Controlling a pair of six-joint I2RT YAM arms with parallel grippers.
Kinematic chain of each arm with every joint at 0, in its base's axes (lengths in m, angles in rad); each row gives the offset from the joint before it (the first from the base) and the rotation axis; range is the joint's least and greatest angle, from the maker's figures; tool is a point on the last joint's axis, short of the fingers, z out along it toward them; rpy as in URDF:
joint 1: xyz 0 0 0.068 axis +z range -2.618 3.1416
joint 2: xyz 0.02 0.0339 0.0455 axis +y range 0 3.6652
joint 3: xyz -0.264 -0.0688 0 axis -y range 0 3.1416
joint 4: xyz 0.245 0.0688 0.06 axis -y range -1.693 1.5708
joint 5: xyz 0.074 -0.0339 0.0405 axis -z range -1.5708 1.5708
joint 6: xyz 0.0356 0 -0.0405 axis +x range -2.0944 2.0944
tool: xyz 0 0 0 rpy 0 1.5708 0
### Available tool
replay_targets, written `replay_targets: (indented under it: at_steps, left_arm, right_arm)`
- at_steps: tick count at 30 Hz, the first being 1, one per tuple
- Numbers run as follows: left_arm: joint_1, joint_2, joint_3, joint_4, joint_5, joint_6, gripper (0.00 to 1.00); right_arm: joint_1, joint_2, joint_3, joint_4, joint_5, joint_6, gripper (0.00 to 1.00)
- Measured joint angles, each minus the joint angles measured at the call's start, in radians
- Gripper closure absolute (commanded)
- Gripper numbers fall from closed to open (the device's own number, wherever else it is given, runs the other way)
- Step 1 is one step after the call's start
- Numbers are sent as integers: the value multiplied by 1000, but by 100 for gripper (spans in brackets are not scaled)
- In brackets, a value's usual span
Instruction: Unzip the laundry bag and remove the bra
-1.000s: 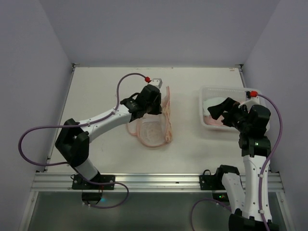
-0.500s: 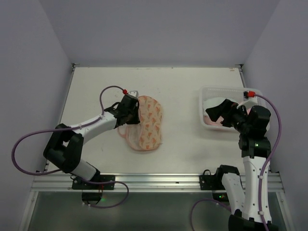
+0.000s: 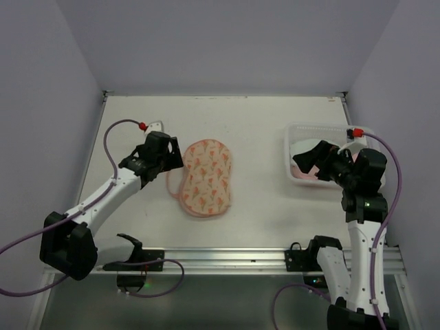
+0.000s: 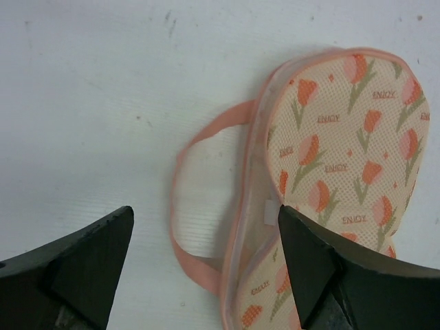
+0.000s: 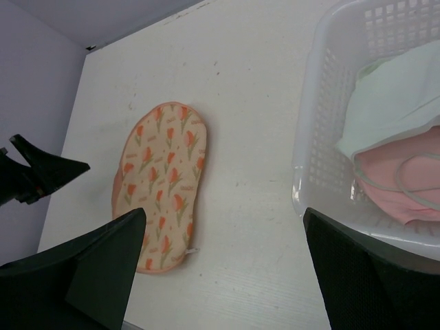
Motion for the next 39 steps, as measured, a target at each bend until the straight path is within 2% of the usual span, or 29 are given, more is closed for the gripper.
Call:
replay_targets:
  at_steps: [5,9,14,18,21,29,39]
  left_arm:
    - [23,-108,5,-57,-17,-1,8]
    - [23,-162,69,-116,-28,3,7]
    - [23,-238,275,-194,-82,48,0]
    - [23,-335,422,-208,-142,103,0]
    - [23,-408,519,-208,-179,161,0]
    - [23,-482,720,-207,-264,305,0]
    - [6,-466,740,-208,-307,367,0]
  right_arm:
    - [0,1,66,-40,16,-11,1]
    - [2,-3,192,-114,79,-29,1]
    - [60,17,459,-199,221,-74,1]
    - [142,16,668,-233,357,-129,1]
    - [193,-3,755,-236,437,-169,1]
    - [240,-105,810,-210,554,-249,1]
    - [253,-174,805,-143,613,-326,1]
